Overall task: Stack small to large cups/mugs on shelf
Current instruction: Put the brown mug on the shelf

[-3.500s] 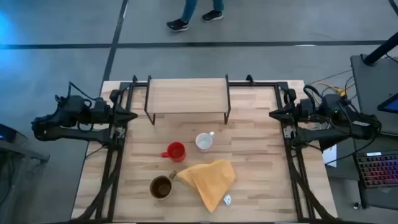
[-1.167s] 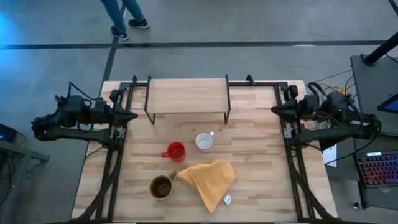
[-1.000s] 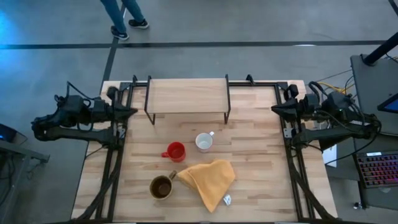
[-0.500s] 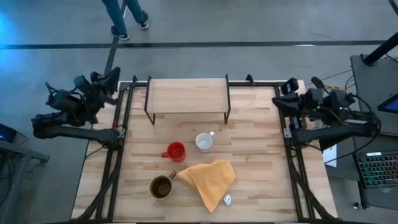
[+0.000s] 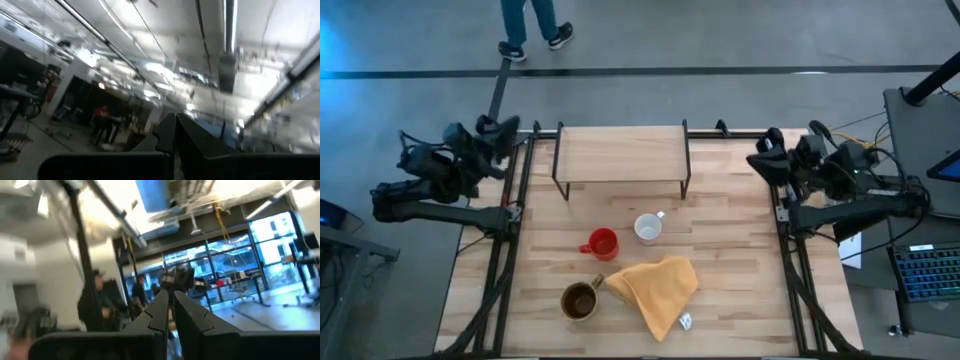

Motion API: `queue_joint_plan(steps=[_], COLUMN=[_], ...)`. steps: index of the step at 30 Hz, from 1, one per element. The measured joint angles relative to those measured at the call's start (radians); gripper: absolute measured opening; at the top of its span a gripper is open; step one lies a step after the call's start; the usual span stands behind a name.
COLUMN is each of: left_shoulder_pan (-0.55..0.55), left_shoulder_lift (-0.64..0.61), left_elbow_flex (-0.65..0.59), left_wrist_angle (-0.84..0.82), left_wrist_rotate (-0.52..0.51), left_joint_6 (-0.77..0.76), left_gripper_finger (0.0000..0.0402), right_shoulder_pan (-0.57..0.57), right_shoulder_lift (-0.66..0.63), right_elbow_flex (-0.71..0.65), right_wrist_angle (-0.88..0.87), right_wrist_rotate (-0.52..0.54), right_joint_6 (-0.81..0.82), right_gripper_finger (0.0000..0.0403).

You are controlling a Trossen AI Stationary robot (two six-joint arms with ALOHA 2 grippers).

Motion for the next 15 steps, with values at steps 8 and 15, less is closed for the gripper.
queue_joint_plan(steps=[8, 15], left_shoulder_pan=[-0.001, -0.025], left_shoulder_lift=[0.114, 0.335], left_elbow_flex=[0.261, 0.425], left_wrist_angle=[-0.892, -1.126], left_wrist_rotate=[0.114, 0.317], left_joint_6=[-0.186, -0.191], left_gripper_finger=[0.0000, 0.0000], right_shoulder_pan=[-0.010, -0.043], right_shoulder_lift=[0.030, 0.011], right_elbow_flex=[0.000, -0.001], right_wrist_angle=[0.019, -0.055], right_wrist_rotate=[0.151, 0.087], right_joint_6=[-0.108, -0.017], right_gripper_finger=[0.0022, 0.0022])
